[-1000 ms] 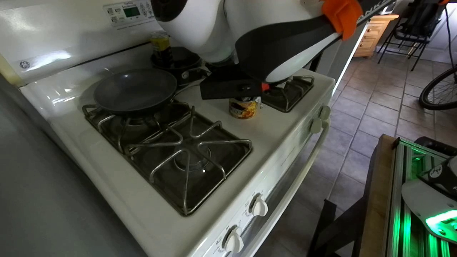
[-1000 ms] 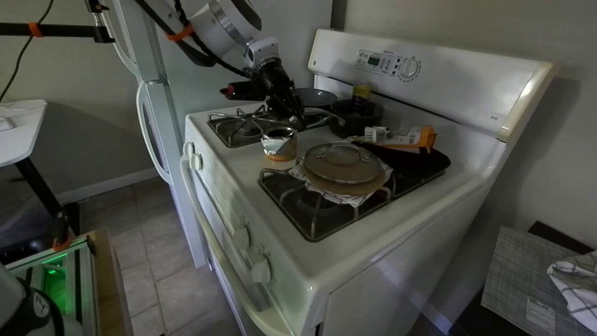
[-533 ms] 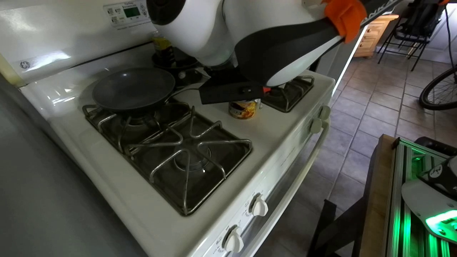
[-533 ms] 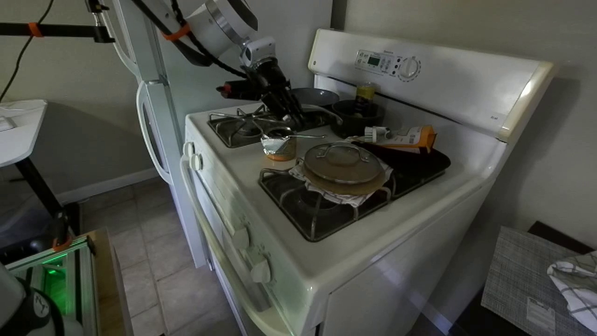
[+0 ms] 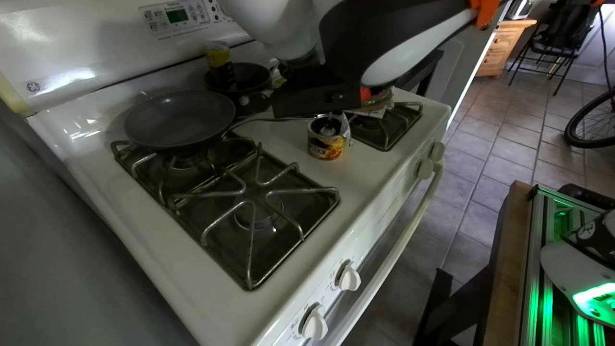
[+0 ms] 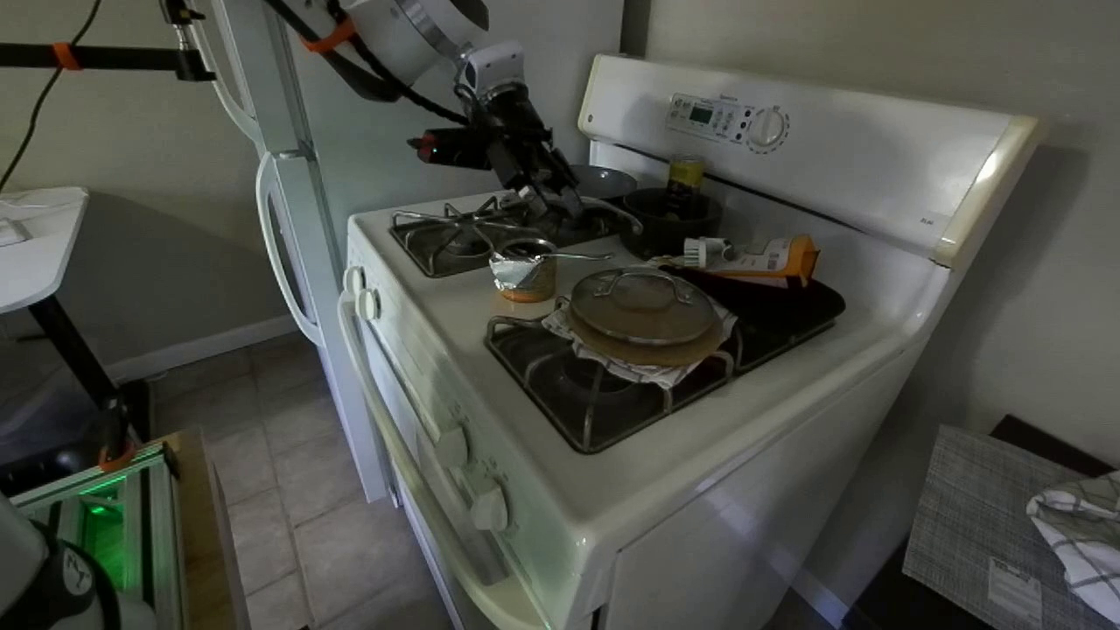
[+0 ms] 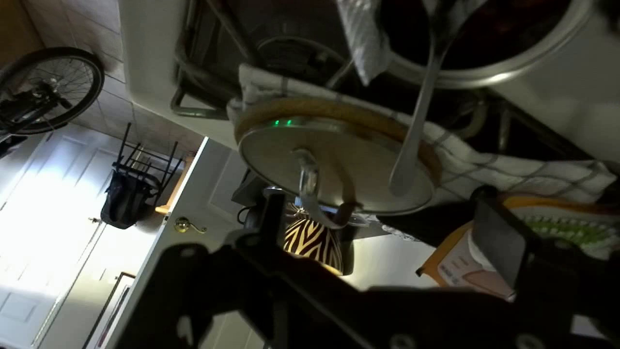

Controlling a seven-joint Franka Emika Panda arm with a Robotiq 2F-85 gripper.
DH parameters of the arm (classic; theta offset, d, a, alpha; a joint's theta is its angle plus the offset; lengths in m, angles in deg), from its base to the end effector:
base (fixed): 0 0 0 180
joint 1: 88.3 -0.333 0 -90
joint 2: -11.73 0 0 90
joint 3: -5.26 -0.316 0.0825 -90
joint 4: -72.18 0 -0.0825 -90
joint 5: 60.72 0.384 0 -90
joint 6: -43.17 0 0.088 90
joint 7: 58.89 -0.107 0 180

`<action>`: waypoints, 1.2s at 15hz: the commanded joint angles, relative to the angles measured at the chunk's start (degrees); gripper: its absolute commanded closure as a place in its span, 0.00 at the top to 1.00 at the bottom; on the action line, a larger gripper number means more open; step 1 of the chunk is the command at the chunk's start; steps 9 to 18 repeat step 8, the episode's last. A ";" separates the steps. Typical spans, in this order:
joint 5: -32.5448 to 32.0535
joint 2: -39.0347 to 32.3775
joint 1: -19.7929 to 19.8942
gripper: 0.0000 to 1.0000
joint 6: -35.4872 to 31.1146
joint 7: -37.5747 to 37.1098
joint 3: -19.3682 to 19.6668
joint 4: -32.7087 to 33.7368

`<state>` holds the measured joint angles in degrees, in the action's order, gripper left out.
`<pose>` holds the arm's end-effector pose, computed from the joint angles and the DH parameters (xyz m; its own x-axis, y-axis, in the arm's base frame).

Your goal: Put the spoon into the can

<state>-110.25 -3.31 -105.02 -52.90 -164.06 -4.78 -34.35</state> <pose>0.5560 0.1914 0.3794 0.4376 -0.5426 0.7170 -0.8931 -0.3547 0.2766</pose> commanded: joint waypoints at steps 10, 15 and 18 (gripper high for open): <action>3.05 11.80 3.21 1.00 2.82 10.85 -0.45 -0.13; 3.05 11.80 3.21 1.00 2.82 10.85 -0.45 -0.13; 3.05 11.80 3.21 1.00 2.82 10.85 -0.45 -0.13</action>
